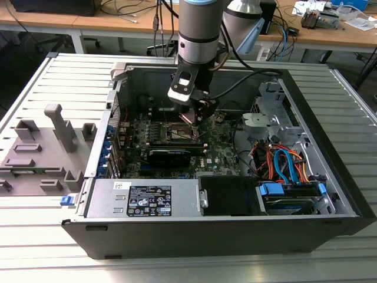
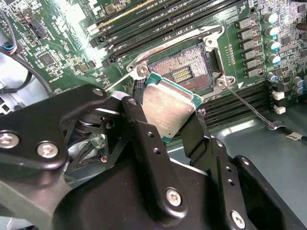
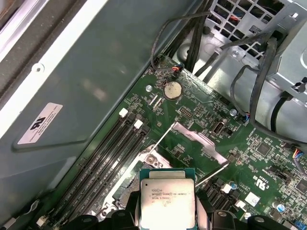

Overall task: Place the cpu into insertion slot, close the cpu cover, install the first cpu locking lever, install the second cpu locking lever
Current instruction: 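Place the cpu into insertion slot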

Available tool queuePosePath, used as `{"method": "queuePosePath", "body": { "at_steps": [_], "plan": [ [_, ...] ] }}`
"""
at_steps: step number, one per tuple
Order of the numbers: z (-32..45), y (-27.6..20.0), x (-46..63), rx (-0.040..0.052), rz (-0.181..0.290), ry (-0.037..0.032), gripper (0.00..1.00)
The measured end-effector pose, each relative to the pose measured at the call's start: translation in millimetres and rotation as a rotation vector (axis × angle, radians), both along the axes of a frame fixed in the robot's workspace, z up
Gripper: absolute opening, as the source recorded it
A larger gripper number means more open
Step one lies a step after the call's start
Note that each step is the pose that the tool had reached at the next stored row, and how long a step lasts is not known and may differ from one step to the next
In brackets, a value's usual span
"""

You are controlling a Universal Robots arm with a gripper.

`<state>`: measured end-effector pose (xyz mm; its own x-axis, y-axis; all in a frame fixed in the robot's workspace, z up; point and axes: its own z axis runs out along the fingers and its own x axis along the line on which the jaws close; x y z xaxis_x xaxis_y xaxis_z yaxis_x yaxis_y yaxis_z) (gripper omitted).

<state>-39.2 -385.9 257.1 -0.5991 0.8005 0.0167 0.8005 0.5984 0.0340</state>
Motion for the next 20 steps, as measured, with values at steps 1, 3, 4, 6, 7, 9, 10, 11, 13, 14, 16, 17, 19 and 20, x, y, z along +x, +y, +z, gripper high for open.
{"method": "queuePosePath", "body": {
  "at_steps": [1, 3, 4, 6, 7, 9, 10, 11, 13, 14, 16, 17, 19, 20],
  "plan": [
    [0.0, 0.0, 0.0, 0.0, -0.002, 0.0, 0.55],
    [-0.2, 0.0, 0.0, 0.0, -0.017, 0.0, 0.55],
    [-0.9, 0.0, 0.0, -0.0128, -0.029, -0.0002, 0.55],
    [-1.7, 0.0, 0.0, -0.0206, -0.061, 0.0001, 0.55],
    [-1.8, 0.0, 0.0, -0.0206, -0.063, 0.0001, 0.55],
    [-1.9, 0.0, 0.0, -0.0206, -0.066, 0.0002, 0.55],
    [-1.9, 0.0, 0.0, -0.0206, -0.068, 0.0002, 0.55],
    [-1.9, 0.0, 0.0, -0.0206, -0.069, 0.0002, 0.55],
    [-2.0, 0.0, 0.0, -0.0206, -0.072, 0.0002, 0.55],
    [-2.0, 0.0, 0.0, -0.0206, -0.073, 0.0002, 0.55],
    [-2.1, 0.0, 0.0, -0.0206, -0.075, 0.0002, 0.55],
    [-2.1, 0.0, 0.0, -0.0206, -0.077, 0.0003, 0.55],
    [-2.2, 0.0, 0.0, -0.0206, -0.08, 0.0003, 0.55],
    [-2.3, 0.0, 0.0, -0.0205, -0.082, 0.0003, 0.55]
  ]
}}
